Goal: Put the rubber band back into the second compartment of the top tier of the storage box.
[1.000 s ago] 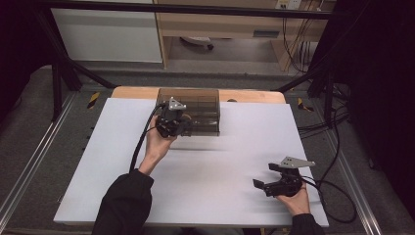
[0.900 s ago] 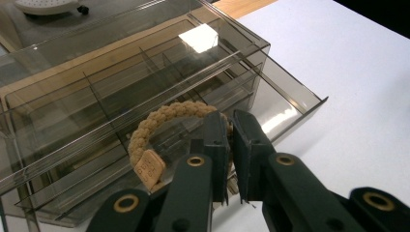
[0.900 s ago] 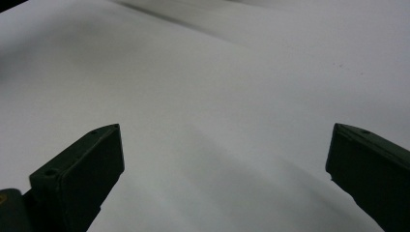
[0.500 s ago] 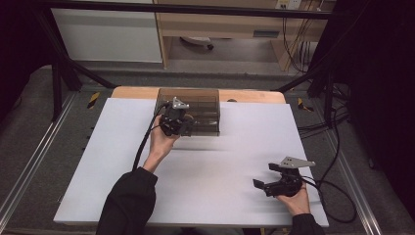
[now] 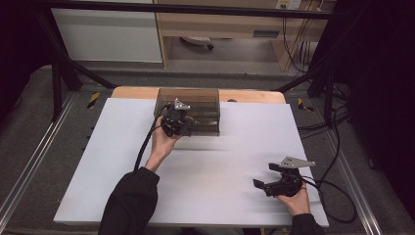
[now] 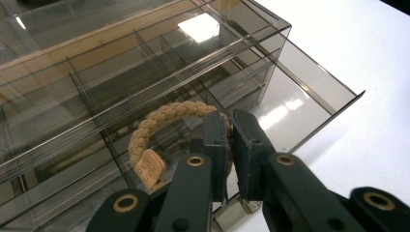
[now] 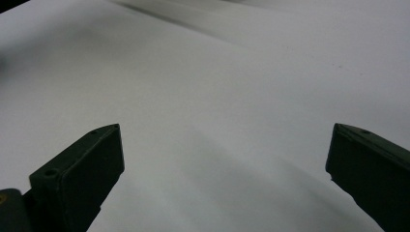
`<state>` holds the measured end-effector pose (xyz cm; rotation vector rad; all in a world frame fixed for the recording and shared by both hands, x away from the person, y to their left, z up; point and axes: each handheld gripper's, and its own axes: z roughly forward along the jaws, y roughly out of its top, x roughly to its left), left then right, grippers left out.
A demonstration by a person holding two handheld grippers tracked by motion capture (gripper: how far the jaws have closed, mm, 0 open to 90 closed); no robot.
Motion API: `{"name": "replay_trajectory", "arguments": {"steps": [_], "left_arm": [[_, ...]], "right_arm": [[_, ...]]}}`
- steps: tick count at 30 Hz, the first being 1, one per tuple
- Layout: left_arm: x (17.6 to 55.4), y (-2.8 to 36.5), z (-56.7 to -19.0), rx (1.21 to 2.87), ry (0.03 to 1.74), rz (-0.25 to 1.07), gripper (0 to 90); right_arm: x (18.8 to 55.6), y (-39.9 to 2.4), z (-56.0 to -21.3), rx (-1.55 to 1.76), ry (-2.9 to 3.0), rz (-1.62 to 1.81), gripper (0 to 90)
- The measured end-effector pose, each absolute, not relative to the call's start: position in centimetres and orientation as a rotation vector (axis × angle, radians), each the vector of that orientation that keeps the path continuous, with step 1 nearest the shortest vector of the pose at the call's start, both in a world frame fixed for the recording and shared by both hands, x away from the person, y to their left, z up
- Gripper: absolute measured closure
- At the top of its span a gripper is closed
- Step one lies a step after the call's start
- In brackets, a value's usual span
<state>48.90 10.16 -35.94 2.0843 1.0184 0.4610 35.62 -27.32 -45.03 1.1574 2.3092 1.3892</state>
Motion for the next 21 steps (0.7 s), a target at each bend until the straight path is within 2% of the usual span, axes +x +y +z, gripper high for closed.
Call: {"name": "replay_trajectory", "arguments": {"steps": [21], "left_arm": [[49.4,10.0,-37.1,2.093,1.054,0.426,80.8]], "right_arm": [[35.6,-27.3,-45.0,1.158,2.310,1.389,0.7]]}}
